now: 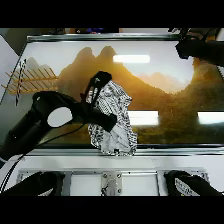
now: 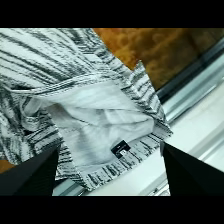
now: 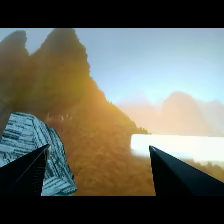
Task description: Fold the clothes and pants, and hang the long-sleeved shirts on hangers.
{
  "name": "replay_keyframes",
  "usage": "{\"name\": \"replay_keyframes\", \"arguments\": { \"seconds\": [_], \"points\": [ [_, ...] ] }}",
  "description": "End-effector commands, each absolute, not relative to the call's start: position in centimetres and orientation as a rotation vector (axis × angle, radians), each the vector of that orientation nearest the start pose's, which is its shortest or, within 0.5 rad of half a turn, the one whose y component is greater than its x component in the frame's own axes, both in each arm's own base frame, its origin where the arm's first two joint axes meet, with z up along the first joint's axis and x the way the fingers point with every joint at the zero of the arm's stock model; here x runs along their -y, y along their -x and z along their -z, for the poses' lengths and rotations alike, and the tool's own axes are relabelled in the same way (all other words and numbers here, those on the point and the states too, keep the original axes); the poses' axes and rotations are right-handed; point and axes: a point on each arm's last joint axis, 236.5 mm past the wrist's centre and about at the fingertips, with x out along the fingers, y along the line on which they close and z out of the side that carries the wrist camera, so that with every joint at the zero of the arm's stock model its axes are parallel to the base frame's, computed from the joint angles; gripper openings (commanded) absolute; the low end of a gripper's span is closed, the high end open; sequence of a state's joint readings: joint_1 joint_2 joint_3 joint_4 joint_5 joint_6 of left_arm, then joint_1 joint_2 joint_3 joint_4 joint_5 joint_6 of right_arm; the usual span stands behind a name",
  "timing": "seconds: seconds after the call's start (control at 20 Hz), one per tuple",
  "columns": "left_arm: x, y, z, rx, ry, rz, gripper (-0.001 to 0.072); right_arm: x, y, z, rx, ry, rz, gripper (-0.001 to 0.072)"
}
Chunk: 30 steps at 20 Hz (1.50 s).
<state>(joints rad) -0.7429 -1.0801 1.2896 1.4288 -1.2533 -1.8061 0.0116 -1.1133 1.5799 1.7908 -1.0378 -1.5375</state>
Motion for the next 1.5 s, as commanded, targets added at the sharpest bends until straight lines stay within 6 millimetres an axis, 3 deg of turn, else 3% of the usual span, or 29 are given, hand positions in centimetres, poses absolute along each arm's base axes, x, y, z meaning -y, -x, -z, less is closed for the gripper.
{"name": "replay_keyframes", "arguments": {
  "seconds": [0.0, 0.2, 0.4, 0.6, 0.75, 0.9, 1.05, 1.1, 1.15, 1.3, 1.4, 1.45],
  "points": [
    [24.6, -28.4, -9.7, -1.195, -0.040, 0.478, 0.0678, -5.5, -42.1, -24.2, -0.700, -0.149, -0.178, 0.0677],
    [23.8, -28.4, -2.3, -1.398, -0.132, 0.410, 0.0678, -6.8, -40.4, -18.8, -0.823, -0.145, -0.200, 0.0677],
    [23.5, -24.2, 4.6, -1.527, -0.194, 0.392, 0.0677, -7.4, -37.8, -14.1, -0.939, -0.143, -0.210, 0.0677],
    [23.9, -21.7, 7.7, -1.538, -0.234, 0.413, 0.0677, -8.1, -35.5, -10.6, -1.051, -0.171, -0.230, 0.0677],
    [24.3, -22.8, 9.0, -1.488, -0.145, 0.378, 0.0677, -9.2, -34.5, -8.9, -1.100, -0.175, -0.257, 0.0676],
    [23.4, -23.9, 9.6, -1.472, -0.098, 0.341, 0.0675, -11.4, -32.9, -6.9, -1.159, -0.139, -0.311, 0.0676],
    [22.3, -24.3, 10.2, -1.480, -0.077, 0.311, 0.0290, -14.4, -29.9, -3.9, -1.246, -0.076, -0.393, 0.0676],
    [22.1, -24.3, 10.3, -1.480, -0.074, 0.305, 0.0081, -15.5, -28.7, -2.7, -1.279, -0.047, -0.426, 0.0676],
    [21.8, -24.7, 10.2, -1.479, -0.062, 0.296, 0.0013, -16.7, -27.5, -1.4, -1.314, -0.015, -0.458, 0.0676],
    [21.5, -25.1, 9.5, -1.487, -0.056, 0.283, 0.0013, -19.7, -24.4, 2.3, -1.429, 0.084, -0.539, 0.0668],
    [21.9, -25.4, 8.8, -1.481, -0.056, 0.291, 0.0013, -21.6, -23.6, 4.9, -1.473, 0.146, -0.571, 0.0578],
    [22.2, -25.5, 8.5, -1.477, -0.061, 0.298, 0.0013, -22.1, -23.5, 6.2, -1.491, 0.157, -0.558, 0.0578]
  ]
}}
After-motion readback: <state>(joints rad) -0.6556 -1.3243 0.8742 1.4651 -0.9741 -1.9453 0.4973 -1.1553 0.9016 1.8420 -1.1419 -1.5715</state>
